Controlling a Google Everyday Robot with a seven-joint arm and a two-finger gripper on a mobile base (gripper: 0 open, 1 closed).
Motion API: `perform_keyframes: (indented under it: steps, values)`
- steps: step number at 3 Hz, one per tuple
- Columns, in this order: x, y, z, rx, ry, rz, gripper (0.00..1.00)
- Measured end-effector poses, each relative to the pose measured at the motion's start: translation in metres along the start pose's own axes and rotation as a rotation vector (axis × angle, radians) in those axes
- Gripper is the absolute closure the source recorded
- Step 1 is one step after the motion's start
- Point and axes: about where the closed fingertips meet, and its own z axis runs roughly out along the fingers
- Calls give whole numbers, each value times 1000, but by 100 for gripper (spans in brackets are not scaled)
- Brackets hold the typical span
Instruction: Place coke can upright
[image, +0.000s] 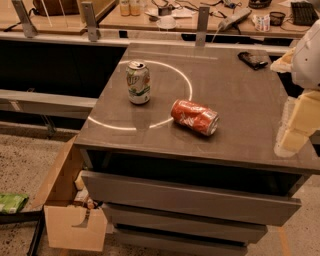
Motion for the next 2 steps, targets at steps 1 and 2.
perform_keyframes:
  steps: [1, 2]
  values:
    - [0, 0, 0, 0, 0, 0, 0]
    - [-12, -8, 10, 5, 25, 33, 0]
